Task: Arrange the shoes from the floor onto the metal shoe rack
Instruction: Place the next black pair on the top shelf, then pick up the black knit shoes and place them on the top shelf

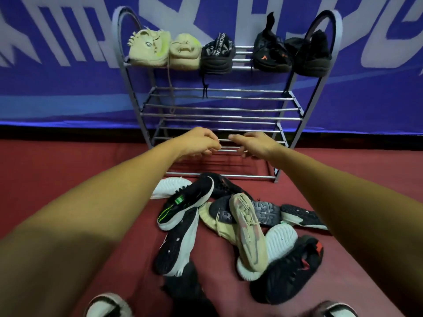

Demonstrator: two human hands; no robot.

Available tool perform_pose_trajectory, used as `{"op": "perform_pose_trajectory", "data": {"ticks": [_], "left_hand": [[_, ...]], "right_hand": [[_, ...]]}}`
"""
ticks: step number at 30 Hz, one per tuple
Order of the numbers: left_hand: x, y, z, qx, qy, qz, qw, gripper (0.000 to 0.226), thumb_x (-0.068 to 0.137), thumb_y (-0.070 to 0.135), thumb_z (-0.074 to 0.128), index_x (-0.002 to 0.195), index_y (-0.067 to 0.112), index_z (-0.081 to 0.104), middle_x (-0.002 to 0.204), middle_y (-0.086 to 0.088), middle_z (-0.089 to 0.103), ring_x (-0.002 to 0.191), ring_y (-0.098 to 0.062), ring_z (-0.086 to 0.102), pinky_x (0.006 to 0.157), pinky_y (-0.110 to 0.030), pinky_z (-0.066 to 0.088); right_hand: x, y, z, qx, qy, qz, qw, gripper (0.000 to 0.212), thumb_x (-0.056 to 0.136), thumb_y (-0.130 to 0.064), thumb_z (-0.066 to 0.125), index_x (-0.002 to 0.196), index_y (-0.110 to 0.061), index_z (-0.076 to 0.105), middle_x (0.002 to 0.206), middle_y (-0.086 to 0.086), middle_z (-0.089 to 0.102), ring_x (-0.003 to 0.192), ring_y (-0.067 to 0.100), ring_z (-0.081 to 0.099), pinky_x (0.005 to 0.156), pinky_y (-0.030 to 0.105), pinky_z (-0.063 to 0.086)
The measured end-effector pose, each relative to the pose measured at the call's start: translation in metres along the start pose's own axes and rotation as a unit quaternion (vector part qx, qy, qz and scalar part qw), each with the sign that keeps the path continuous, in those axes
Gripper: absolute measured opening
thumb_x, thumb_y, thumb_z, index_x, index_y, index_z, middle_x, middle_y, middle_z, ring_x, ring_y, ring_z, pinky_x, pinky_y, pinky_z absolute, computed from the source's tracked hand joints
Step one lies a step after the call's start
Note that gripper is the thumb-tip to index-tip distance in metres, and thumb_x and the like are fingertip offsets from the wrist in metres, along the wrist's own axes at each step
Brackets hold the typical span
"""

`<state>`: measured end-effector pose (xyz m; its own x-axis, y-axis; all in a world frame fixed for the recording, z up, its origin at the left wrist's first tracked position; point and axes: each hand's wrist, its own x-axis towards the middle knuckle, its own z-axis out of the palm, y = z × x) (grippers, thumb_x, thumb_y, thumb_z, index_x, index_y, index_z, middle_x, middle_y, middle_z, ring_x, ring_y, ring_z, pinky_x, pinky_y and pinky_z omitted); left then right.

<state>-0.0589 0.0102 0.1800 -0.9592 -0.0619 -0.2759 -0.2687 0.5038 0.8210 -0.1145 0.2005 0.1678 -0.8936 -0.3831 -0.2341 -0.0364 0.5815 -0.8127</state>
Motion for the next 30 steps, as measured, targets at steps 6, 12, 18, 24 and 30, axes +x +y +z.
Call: {"op": "perform_pose_trajectory", "data": {"ticks": [6, 12, 18, 24, 30], "left_hand": [[-0.027, -0.065, -0.007, 0.176, -0.065, -0.058, 0.980, 0.019, 0.090, 0.022, 0.068, 0.106, 0.012, 0.067, 0.087, 0.002, 0.065, 0.072, -0.010, 0.059, 0.061, -0.023, 0.042], [-0.041, -0.119, -0.001, 0.214, -0.119, -0.118, 0.962, 0.027, 0.087, 0.024, 0.073, 0.110, 0.010, 0.068, 0.091, -0.005, 0.061, 0.080, -0.019, 0.053, 0.062, -0.025, 0.039], [-0.060, -0.178, 0.045, 0.181, -0.127, -0.088, 0.971, 0.014, 0.088, 0.014, 0.069, 0.103, 0.013, 0.069, 0.079, 0.005, 0.064, 0.075, -0.013, 0.059, 0.060, -0.012, 0.043], [-0.094, -0.265, 0.098, 0.094, -0.152, -0.165, 0.970, 0.013, 0.087, 0.021, 0.072, 0.090, 0.008, 0.072, 0.073, -0.004, 0.066, 0.065, -0.016, 0.057, 0.054, -0.021, 0.044], [-0.123, -0.317, 0.114, 0.071, -0.052, -0.220, 0.971, 0.023, 0.081, 0.024, 0.078, 0.065, 0.014, 0.065, 0.061, -0.006, 0.066, 0.053, -0.017, 0.057, 0.055, -0.023, 0.044]], "right_hand": [[-0.008, 0.008, 0.040, -0.168, -0.087, -0.021, 0.982, 0.059, 0.086, -0.062, 0.065, 0.102, -0.005, 0.069, 0.096, 0.011, 0.073, 0.092, 0.028, 0.069, 0.087, 0.041, 0.054], [-0.023, 0.033, 0.102, -0.256, -0.151, -0.015, 0.955, 0.054, 0.086, -0.062, 0.064, 0.104, -0.012, 0.070, 0.098, 0.006, 0.068, 0.095, 0.026, 0.065, 0.076, 0.031, 0.048], [-0.036, 0.068, 0.162, -0.346, -0.232, 0.004, 0.909, 0.057, 0.085, -0.065, 0.061, 0.100, -0.011, 0.068, 0.103, 0.005, 0.067, 0.102, 0.026, 0.062, 0.083, 0.032, 0.046], [-0.053, 0.112, 0.215, -0.328, -0.288, 0.022, 0.900, 0.060, 0.086, -0.063, 0.063, 0.120, -0.014, 0.066, 0.121, 0.009, 0.064, 0.112, 0.029, 0.057, 0.082, 0.029, 0.040], [-0.065, 0.159, 0.258, -0.344, -0.342, 0.061, 0.872, 0.044, 0.090, -0.058, 0.062, 0.097, -0.015, 0.061, 0.101, 0.010, 0.061, 0.093, 0.029, 0.055, 0.075, 0.030, 0.039]]}}
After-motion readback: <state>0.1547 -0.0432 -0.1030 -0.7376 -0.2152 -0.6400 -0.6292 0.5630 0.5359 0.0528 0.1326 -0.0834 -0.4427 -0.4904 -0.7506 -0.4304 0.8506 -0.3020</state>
